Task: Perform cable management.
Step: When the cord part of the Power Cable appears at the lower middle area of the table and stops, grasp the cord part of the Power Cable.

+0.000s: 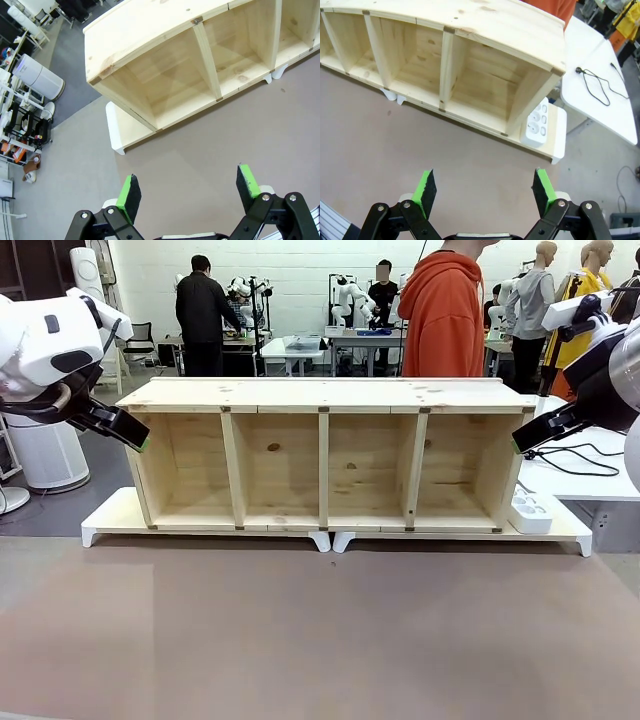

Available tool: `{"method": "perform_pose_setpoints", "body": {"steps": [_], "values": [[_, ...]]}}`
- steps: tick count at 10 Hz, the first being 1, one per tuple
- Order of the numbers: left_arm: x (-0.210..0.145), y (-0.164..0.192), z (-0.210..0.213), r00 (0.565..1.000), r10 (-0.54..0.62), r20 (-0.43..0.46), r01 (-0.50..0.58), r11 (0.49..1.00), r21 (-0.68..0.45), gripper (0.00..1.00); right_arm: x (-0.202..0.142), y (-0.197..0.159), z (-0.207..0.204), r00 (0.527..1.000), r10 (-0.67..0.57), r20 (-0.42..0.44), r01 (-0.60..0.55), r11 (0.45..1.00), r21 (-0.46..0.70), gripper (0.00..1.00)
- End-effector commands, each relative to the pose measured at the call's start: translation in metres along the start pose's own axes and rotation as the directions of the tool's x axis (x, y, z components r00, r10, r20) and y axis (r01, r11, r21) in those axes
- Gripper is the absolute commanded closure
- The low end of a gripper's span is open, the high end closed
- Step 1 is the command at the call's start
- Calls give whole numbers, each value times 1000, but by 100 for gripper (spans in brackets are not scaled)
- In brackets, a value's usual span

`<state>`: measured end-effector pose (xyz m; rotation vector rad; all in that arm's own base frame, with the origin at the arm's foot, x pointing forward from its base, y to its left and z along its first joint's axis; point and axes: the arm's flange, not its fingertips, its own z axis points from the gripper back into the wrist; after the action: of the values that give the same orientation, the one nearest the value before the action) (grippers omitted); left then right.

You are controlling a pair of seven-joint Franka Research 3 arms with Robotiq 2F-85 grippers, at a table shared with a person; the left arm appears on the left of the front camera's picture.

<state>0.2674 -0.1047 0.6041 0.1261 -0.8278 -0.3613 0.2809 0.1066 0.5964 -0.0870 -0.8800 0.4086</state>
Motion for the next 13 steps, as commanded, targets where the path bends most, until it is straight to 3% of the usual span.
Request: {"method": "perform_pose_setpoints", "body": {"steps": [1,13], "values": [[2,0,-1,1000,-10,13,10,1000,1,0,1,-1,-2,1000,5,2,-5,1000,-1,0],[2,0,-1,1000,-10,13,10,1000,1,0,1,-1,-2,1000,5,2,-5,1000,-1,0]]}}
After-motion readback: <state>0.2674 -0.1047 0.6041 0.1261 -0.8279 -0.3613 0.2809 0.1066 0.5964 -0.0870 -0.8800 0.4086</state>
